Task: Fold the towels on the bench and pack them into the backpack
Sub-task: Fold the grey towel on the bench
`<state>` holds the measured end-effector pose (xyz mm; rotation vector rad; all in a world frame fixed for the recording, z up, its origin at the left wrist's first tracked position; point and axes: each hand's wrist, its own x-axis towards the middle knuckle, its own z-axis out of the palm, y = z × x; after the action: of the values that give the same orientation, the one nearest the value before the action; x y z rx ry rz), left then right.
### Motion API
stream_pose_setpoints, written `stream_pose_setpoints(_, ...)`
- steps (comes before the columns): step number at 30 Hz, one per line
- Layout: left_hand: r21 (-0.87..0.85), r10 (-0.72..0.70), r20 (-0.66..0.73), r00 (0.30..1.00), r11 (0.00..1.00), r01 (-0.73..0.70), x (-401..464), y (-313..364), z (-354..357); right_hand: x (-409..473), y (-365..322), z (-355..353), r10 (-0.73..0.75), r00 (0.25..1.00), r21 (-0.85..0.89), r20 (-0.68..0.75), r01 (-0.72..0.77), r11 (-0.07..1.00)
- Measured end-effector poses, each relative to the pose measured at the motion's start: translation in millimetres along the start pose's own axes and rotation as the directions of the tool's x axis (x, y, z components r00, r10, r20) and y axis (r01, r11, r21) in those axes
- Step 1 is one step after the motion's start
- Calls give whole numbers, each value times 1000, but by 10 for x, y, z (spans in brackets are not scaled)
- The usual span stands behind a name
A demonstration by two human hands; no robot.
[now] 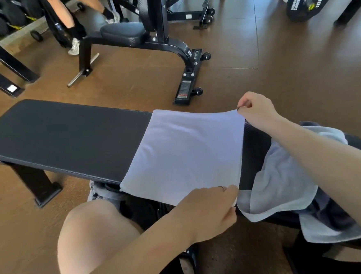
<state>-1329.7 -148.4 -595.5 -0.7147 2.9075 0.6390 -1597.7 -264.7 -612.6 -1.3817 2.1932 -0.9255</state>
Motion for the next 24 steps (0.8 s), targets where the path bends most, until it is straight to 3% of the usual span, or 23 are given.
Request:
stream_pose_setpoints(3,-29,-16,13,1000,999,16,-29,2,-2,-28,53,-3,53,998,6,41,-53,999)
stream_pose_setpoints(7,-199,-98,19,995,975,100,-128,-8,-168,-48,-21,-24,178,978,193,111,-197,961)
stream_pose_setpoints(11,-530,-313,-12,950,807,259,-387,-196,-487,22,-323,-152,235,893,542,383,-424,726)
stream_pose_setpoints(16,-647,-514,-1,858,654,392,-745,-628,-797,264,-813,-15,110,844,599,525,-459,657)
stream_pose_setpoints(20,-623,-635,27,772,593,510,-911,-963,-854,441,-1144,369,50,868,505,494,-333,796)
stream_pose_setpoints(24,-583,-682,114,723,543,604,-968,-1240,-809,596,-1322,797,-13,916,125,400,-41,991)
